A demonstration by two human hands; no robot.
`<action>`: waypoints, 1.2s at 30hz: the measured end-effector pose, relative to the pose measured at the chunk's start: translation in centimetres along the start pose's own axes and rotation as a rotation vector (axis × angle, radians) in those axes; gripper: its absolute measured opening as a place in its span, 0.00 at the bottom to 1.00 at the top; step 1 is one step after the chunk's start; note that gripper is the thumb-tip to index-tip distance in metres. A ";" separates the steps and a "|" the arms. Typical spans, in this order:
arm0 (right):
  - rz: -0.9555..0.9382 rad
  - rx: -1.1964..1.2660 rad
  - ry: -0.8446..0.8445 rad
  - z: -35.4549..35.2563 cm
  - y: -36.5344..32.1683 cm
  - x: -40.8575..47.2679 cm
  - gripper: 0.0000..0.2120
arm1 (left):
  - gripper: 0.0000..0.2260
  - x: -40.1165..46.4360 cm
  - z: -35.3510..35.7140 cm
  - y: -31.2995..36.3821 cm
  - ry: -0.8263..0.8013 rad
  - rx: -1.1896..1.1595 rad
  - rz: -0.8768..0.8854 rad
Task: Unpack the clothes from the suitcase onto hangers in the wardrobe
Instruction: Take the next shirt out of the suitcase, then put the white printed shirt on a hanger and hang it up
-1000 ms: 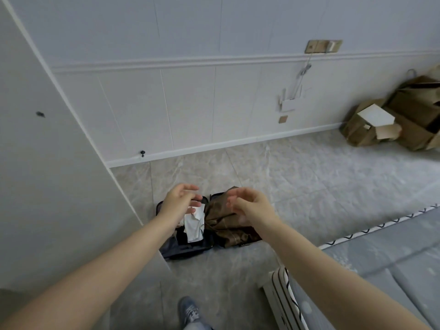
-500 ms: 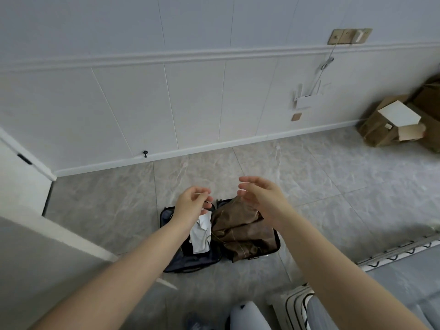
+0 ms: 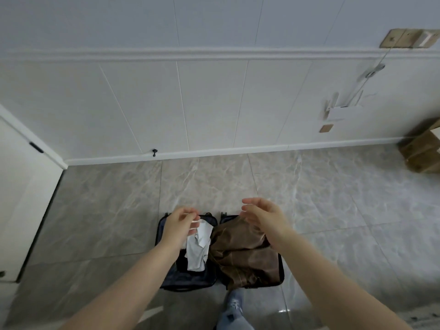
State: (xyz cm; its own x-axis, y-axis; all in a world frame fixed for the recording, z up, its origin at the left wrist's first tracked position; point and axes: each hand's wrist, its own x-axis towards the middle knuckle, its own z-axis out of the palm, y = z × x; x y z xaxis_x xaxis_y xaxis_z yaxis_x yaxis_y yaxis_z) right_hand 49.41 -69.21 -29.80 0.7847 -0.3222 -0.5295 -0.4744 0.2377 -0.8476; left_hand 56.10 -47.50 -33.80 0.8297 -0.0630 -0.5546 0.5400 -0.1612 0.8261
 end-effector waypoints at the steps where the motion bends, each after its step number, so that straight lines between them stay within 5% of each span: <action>1: -0.007 0.001 0.008 -0.3 0.0 1.2 0.08 | 0.06 0.8 0.2 0.0 0.016 -0.011 -0.007; 12: 0.107 -0.188 0.001 2.5 6.6 13.8 0.10 | 0.12 11.7 -1.7 -6.2 0.084 0.070 -0.155; 26: 0.324 -0.639 -0.099 9.9 28.8 30.8 0.17 | 0.11 29.8 -3.9 -23.6 0.061 -0.035 -0.427; 36: 0.269 -1.323 -0.634 13.3 44.9 41.4 0.31 | 0.09 35.5 -4.3 -38.8 0.137 -0.256 -0.663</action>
State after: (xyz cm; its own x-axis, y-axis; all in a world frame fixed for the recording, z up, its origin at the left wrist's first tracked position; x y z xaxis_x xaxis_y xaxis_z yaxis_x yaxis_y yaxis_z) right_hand 65.92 -59.69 -89.36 0.4907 0.1194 -0.8631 -0.3660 -0.8707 -0.3285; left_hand 65.22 -39.25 -85.10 0.3172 0.0949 -0.9436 0.9381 0.1144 0.3268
